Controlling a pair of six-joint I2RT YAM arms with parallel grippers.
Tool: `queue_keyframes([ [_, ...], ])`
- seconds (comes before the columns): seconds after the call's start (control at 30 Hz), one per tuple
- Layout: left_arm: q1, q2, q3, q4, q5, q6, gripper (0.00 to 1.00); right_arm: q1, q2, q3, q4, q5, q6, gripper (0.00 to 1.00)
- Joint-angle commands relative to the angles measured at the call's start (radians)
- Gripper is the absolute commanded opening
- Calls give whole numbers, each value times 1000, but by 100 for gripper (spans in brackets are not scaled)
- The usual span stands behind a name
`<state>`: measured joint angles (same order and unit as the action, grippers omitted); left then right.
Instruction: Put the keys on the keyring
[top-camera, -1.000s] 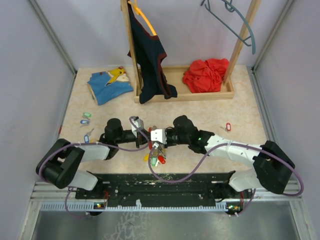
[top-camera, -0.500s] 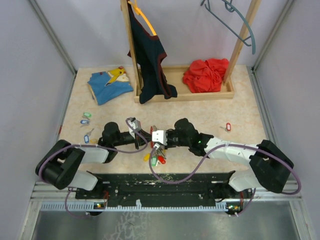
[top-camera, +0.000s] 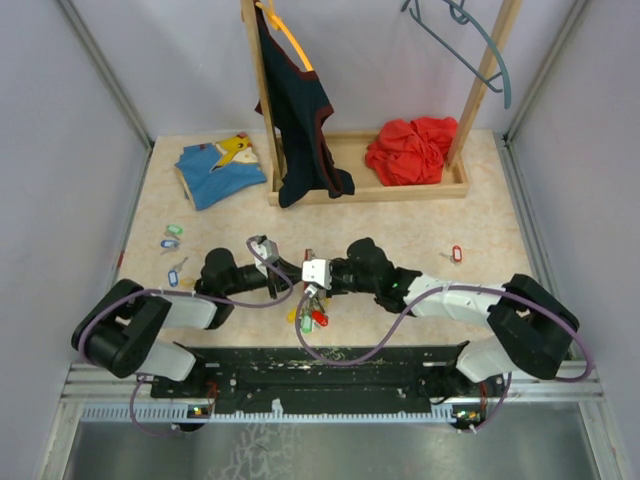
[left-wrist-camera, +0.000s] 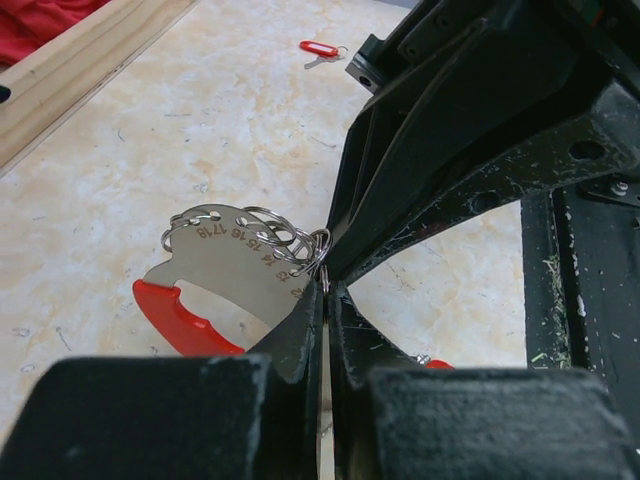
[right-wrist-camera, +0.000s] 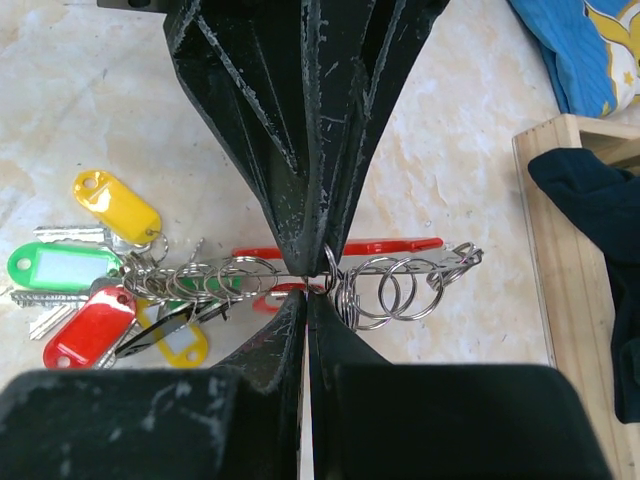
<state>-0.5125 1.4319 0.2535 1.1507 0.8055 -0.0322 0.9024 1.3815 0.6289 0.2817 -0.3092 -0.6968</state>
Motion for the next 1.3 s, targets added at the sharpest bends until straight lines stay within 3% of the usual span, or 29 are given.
queue_keyframes([
  [0.0,-3,-55,8,10,-62,20,15,21,-37,26,8,35,12,0],
  [0.1,-3,-90,-6,-17,-126,30,34,3,-29,54,-14,70,35,0],
  [0.33,5,-208,-58,-81,-405,1,60,-77,71,185,-59,163,158,0],
  [0.57,23,-314,-76,-186,-644,-42,69,-212,188,294,-101,376,409,0],
  [0.8,54,-368,-64,-283,-737,-103,73,-355,242,297,-161,531,680,0],
  [0.93,65,-415,-54,-348,-777,-149,98,-396,253,288,-253,618,805,0],
  [1.0,70,-450,-46,-395,-802,-173,100,-405,230,261,-266,629,855,0],
  [1.27,70,-669,16,-718,-998,-372,100,-409,0,116,-276,590,960,27],
])
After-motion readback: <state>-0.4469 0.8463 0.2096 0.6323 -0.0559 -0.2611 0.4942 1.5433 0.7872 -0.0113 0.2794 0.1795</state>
